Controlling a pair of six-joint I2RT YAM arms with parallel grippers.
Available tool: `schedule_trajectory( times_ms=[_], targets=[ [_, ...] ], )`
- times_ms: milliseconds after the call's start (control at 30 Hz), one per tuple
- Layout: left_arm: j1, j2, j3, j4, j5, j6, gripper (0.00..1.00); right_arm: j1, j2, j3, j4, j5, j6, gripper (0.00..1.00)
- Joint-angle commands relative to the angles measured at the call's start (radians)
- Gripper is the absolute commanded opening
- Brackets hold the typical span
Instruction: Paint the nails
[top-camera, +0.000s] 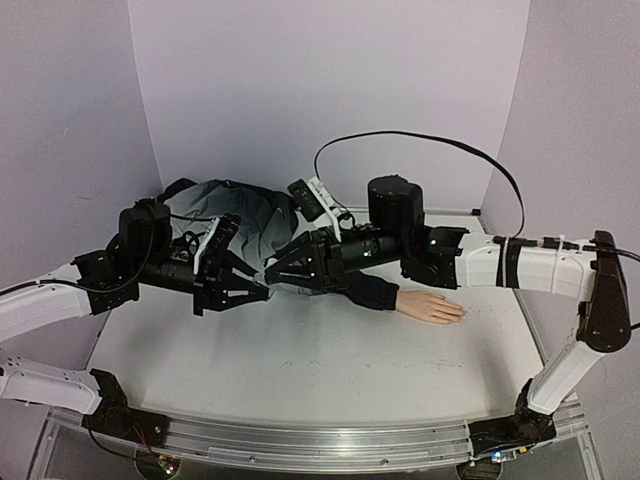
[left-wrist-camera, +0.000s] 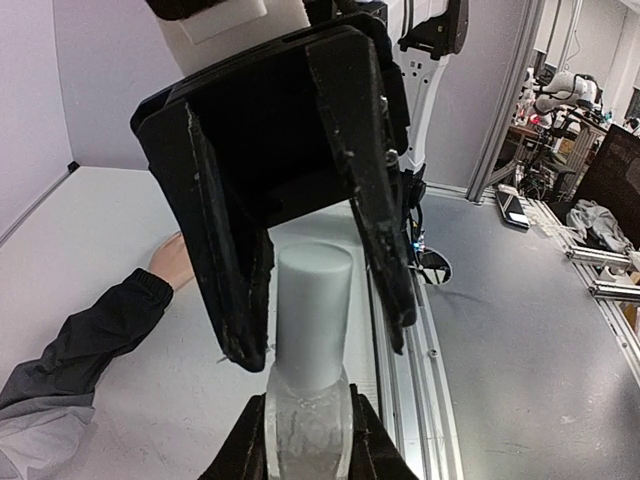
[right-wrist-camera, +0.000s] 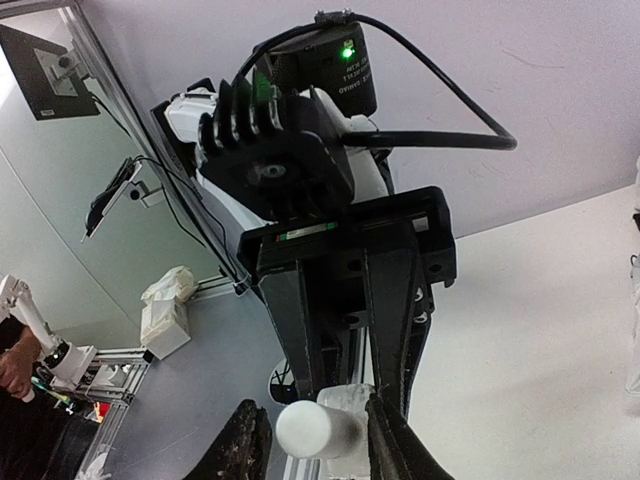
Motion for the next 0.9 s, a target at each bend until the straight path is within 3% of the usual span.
schedule_trajectory(
  times_ms=[0, 300, 467, 600, 733, 800, 867],
  targets=[
    [0.001, -0.009, 0.065, 0.051, 0.048, -0.012, 0.00, 0.002, 0.015, 0.071, 0.087, -0.072, 0.011, 0.32],
    [0.000, -0.010, 0.064, 0.051, 0.045, -0.012, 0.00, 0.002, 0.033, 0.093, 0.112, -0.066, 0.036, 0.28],
    [0.001, -0.016, 0.064, 0.051, 0.018, -0.016, 0.00, 0.008, 0.048, 0.092, 0.115, -0.056, 0.046, 0.14],
    [0.001, -0.034, 0.060, 0.051, -0.118, -0.044, 0.00, 0.019, 0.067, 0.089, 0.115, -0.009, 0.060, 0.01],
    [0.002, -0.074, 0.034, 0.076, -0.292, -0.066, 0.00, 0.034, 0.090, 0.070, 0.124, 0.083, 0.090, 0.00],
    [0.004, -0.097, 0.015, 0.102, -0.412, -0.078, 0.00, 0.056, 0.103, 0.064, 0.127, 0.174, 0.107, 0.00],
    [0.006, -0.114, -0.001, 0.119, -0.528, -0.088, 0.00, 0.091, 0.115, 0.052, 0.129, 0.373, 0.146, 0.00]
  ],
)
